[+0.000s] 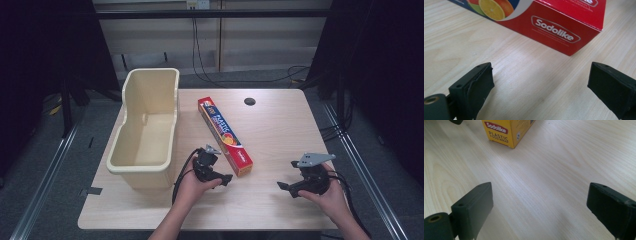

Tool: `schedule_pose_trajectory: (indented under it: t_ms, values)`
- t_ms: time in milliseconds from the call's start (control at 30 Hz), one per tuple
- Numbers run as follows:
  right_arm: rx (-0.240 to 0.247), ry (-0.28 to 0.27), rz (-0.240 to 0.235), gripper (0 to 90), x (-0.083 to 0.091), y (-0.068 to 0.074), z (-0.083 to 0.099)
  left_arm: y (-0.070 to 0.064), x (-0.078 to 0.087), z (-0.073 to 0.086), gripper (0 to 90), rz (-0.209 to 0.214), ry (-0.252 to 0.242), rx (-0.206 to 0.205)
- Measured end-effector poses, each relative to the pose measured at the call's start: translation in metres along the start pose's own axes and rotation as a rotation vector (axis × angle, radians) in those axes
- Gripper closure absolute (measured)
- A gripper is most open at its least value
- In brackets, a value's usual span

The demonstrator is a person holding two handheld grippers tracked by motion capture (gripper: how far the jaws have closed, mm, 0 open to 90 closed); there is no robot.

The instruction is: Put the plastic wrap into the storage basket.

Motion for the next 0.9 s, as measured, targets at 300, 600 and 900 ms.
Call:
schedule_pose_trajectory:
  t_ms: [300, 600, 900]
  values:
    - [-0.001, 0.006, 0.0, 6.9, 0.001, 0.0, 0.001, 0.0, 0.007, -0.018, 3.7, -0.019, -0.013, 0.045]
    - [-0.01, -0.011, 0.009, 6.9, 0.004, -0.001, 0.0, 0.006, -0.004, -0.061, 0.4, -0.047, -0.043, 0.162]
    - [-0.003, -0.014, 0.003, 6.9, 0.004, -0.001, 0.0, 0.012, -0.022, -0.095, 0.5, -0.102, -0.042, 0.209]
Point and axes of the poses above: each handheld gripper's, and its own axes: x roughly backward along the jaws, z roughly out of its underside, y roughly to its left, the point moved 4 cm from there along -x, roughly forward along the jaws, and after that the axes turned 12 degrees about x, right-handed, at the moved point
